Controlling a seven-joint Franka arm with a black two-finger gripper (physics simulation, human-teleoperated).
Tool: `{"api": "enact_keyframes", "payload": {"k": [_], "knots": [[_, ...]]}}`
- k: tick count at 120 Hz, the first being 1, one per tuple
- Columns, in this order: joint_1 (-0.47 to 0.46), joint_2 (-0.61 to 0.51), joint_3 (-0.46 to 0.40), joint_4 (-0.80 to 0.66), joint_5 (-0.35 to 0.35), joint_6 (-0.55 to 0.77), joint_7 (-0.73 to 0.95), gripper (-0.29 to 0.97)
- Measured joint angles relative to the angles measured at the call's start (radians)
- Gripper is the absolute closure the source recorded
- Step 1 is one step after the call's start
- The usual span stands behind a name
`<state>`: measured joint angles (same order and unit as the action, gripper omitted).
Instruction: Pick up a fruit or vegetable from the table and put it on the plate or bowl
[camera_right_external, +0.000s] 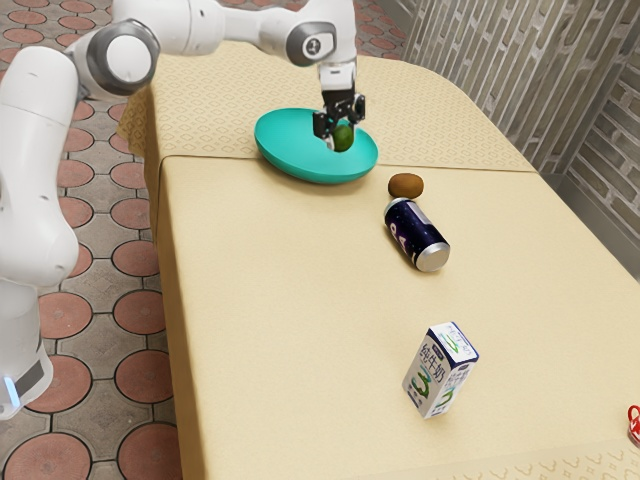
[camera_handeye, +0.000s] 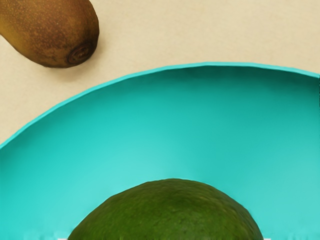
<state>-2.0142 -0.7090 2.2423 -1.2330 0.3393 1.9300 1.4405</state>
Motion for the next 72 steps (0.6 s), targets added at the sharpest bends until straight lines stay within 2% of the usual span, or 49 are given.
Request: {"api": "enact_keyframes", "payload": {"k": [18, 34, 54, 60, 72], "knots": [[0.015, -0.007, 0.036, 0.001, -0.004, -0.007, 0.001, 0.27], [0.01, -0.007, 0.043, 0.001, -0.001, -0.008, 0.009, 0.13], [0.003, 0.003, 0.065, 0.02, -0.004, -0.004, 0.018, 0.05], [-0.009, 0.075, 0.072, 0.032, -0.006, 0.003, 0.02, 0.04], [-0.017, 0.36, 0.044, 0.024, -0.01, -0.006, 0.023, 0.03]]}}
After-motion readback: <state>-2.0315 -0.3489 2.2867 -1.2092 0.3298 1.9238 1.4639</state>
